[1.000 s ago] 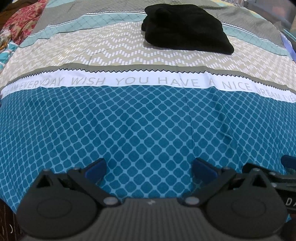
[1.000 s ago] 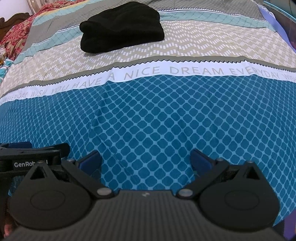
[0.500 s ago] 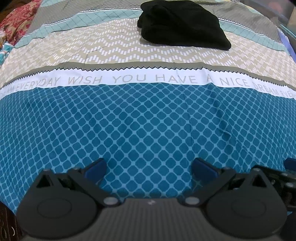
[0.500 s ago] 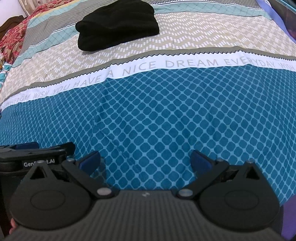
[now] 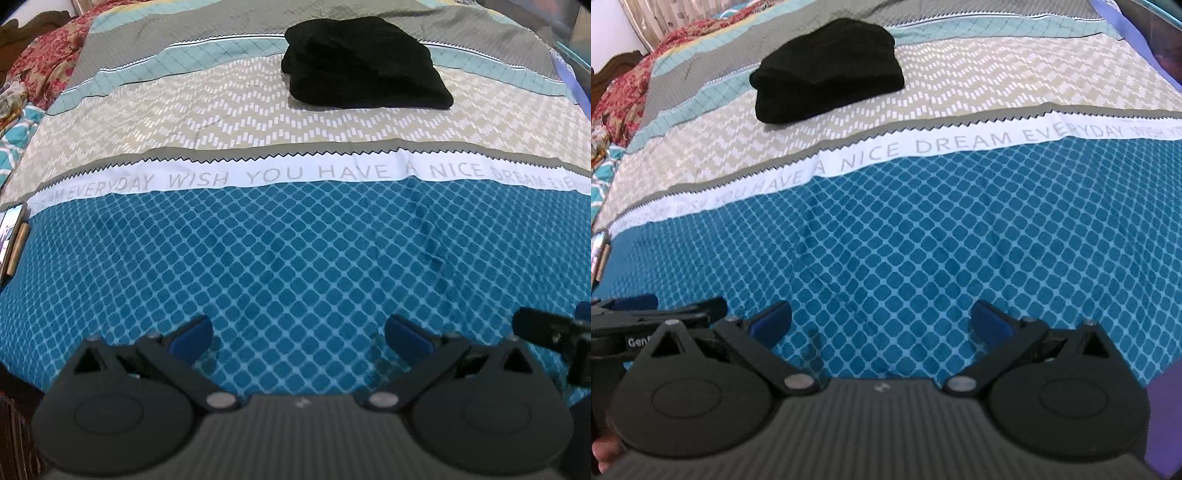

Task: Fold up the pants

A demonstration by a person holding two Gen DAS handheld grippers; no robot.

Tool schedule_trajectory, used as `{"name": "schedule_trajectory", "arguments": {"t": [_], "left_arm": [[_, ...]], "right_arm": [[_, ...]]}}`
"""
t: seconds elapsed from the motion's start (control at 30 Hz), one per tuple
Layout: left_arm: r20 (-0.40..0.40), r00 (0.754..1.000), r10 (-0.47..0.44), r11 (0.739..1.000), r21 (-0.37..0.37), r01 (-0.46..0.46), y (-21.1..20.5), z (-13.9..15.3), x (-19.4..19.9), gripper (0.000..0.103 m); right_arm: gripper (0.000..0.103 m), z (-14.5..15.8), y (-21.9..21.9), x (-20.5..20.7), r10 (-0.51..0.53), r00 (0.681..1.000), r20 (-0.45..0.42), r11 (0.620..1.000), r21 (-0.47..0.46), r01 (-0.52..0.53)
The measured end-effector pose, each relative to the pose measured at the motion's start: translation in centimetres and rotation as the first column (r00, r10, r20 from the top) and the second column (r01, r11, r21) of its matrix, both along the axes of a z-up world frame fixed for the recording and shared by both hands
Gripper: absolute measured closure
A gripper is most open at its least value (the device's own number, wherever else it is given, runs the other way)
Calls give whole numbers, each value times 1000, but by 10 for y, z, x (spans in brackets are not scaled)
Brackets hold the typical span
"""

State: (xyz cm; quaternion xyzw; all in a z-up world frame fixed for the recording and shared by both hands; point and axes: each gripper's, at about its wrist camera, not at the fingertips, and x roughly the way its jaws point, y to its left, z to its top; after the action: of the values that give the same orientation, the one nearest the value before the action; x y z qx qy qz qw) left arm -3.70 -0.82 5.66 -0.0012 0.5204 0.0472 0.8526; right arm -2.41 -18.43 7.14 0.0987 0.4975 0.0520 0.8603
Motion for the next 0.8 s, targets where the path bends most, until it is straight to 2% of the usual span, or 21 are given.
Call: {"name": "schedule_trajectory", "arguments": {"t": [0.23, 0.8], "left_arm": [[38, 999, -1, 997, 75, -1, -9, 12, -10, 0], [6, 1000, -2, 998, 67, 1, -9, 7, -9, 0]], "right_arm": [[0, 13, -6, -8, -32, 999, 29, 999, 31, 31], [0, 4, -10, -4, -30, 999, -9, 998, 61, 31]]}}
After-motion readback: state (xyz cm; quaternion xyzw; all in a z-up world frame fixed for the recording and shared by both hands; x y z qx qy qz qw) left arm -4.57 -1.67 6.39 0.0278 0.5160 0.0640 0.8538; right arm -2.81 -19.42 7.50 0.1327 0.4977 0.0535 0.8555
